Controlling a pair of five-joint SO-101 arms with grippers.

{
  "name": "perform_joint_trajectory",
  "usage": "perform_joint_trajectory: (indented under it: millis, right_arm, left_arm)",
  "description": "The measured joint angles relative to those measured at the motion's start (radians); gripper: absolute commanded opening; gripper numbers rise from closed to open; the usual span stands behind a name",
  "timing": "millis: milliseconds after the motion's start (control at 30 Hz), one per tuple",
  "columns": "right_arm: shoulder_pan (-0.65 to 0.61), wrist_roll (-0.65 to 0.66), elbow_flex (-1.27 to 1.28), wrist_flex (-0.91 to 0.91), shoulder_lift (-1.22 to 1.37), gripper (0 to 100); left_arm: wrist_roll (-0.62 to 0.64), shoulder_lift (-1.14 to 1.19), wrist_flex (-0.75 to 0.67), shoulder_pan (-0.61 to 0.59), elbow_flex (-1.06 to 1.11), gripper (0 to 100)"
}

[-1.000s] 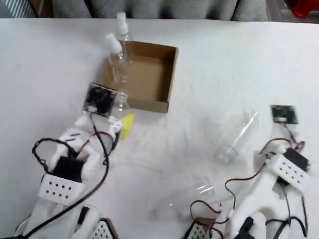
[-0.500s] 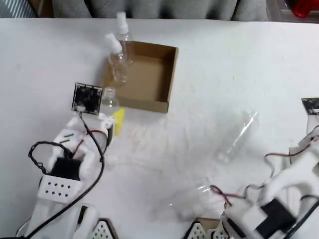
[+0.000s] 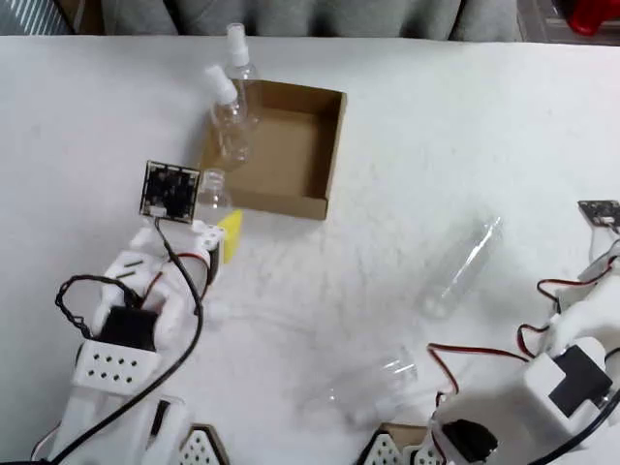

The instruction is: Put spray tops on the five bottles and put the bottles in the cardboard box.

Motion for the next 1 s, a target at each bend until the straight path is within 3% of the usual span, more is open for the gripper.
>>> perform_joint_trajectory:
  millis: [167,267,433,767,1000]
  right_arm:
    - [-0.012,0.000,0.029,-0.064,0.048,12.9]
    - [-0.012,0.000,0.029,-0.072,0.068,0.9]
    - [-0.012,0.000,0.008,-0.052,0.072,1.5]
    - [-0.046,-0.012,-0.269,0.393,-0.100,1.5]
    - [-0.218,-0.110,-0.121,0.525,-0.439,1.5]
  left_arm:
    - [0.000,0.000,0.000,0.000,0.000,2]
    - [0.000,-0.003,0.000,0.000,0.008,2]
    - [0.000,-0.012,0.000,0.002,0.028,2]
    - [0.000,-0.012,-0.038,0.002,0.028,2]
    - [0.000,-0.012,-0.043,-0.002,0.028,2]
